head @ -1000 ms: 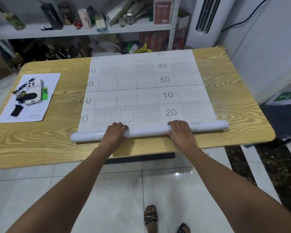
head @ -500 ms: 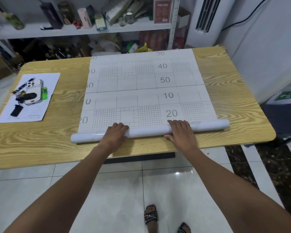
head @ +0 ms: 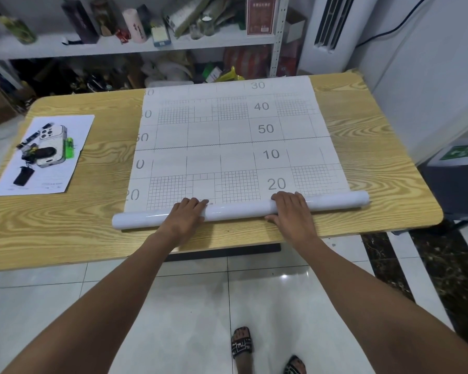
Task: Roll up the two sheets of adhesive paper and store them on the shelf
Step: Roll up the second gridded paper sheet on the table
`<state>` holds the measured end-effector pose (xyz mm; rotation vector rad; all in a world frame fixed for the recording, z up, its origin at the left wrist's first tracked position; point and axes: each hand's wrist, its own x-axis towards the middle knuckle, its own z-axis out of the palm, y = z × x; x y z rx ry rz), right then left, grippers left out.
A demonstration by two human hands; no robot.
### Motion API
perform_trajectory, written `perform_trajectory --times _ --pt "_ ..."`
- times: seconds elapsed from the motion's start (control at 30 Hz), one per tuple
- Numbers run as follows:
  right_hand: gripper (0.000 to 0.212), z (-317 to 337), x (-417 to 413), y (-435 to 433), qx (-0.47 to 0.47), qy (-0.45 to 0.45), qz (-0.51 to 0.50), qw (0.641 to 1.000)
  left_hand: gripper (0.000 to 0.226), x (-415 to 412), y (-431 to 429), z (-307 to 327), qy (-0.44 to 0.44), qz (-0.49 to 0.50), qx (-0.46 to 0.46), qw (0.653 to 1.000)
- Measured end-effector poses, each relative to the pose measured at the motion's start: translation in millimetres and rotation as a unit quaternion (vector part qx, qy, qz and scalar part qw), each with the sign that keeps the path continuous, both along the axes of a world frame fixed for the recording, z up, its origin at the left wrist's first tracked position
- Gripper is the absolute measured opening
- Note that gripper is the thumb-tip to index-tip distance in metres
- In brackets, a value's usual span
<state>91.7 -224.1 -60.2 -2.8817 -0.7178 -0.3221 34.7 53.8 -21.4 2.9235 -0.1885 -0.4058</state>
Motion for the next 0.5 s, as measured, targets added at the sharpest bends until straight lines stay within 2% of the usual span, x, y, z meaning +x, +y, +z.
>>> perform_trajectory --times 0.2,0.33,0.5 --pt "0.052 1.7 1.2 1.3 0.008 0.003 -0.001 1.0 0.05 -3.8 2.7 -7.4 -0.027 -0.008 -0.023 0.999" --pt "0.05 1.1 -0.2 2.1 0.008 0.019 -0.022 1.0 0.06 -3.5 0.7 -6.6 -0.042 -0.004 -0.019 0.999" --pt "0.047 3.1 1.5 5.1 -0.041 0.005 -0.027 0.999 0.058 -5.0 -3.1 -0.4 -0.062 0.011 -0.006 0.998"
